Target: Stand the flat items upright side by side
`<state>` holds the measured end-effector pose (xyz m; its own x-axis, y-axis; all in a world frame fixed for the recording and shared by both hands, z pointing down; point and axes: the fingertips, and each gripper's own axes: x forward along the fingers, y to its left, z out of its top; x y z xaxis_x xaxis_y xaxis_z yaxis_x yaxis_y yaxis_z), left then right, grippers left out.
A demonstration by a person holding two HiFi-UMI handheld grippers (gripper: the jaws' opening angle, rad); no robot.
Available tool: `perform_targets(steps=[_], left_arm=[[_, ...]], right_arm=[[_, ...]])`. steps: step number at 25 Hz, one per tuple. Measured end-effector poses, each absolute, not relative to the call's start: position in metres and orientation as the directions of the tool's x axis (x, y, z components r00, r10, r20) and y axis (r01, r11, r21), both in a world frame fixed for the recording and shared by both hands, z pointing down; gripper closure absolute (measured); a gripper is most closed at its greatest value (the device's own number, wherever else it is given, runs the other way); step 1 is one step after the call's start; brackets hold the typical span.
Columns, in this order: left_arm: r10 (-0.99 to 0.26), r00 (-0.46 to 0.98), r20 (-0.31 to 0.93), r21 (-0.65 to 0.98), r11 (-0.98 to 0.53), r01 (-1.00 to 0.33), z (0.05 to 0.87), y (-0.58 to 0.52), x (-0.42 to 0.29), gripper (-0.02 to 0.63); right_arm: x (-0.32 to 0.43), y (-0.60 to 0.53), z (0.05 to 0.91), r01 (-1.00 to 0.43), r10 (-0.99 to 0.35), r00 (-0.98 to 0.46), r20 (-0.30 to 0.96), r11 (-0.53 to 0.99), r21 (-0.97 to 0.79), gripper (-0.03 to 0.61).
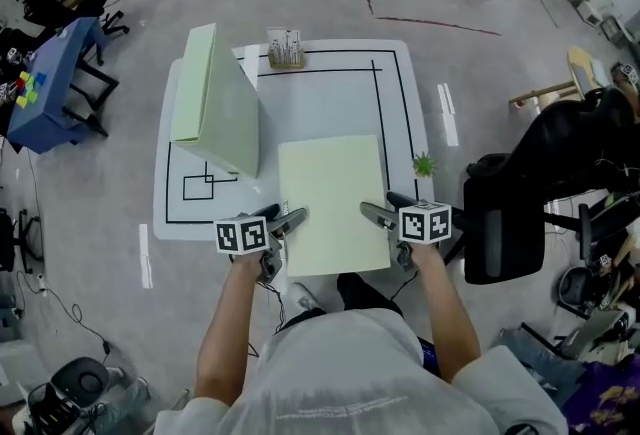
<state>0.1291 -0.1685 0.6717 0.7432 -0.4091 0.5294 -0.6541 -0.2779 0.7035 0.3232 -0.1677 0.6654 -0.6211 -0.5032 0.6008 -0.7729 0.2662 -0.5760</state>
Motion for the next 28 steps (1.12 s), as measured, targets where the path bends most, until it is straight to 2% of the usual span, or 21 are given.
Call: perform_targets(steps=[12, 19, 28], left_arm=[[-0.365, 0.759, 0.539, 0.703, -0.302, -0.644, 0.686, -0.169, 0.141, 0.212], [-0.393, 0.746, 0.538, 0.692, -0.299, -0.657, 0.686, -0.167, 0.14, 0.212], [-0.465, 0.761, 0.452, 0.696, -0.35, -0.627, 0.668, -0.175, 0.139, 0.212]], right_arm=[[0.307, -0.171, 0.688, -0.707, -0.462, -0.679, 0.57, 0.207, -0.676, 0.153], [0.304, -0.171, 0.688, -0.706, -0.452, -0.683, 0.573, 0.209, -0.677, 0.146], [0.306, -0.176, 0.667, -0.619, -0.498, -0.73, 0.468, 0.192, -0.761, 0.146]])
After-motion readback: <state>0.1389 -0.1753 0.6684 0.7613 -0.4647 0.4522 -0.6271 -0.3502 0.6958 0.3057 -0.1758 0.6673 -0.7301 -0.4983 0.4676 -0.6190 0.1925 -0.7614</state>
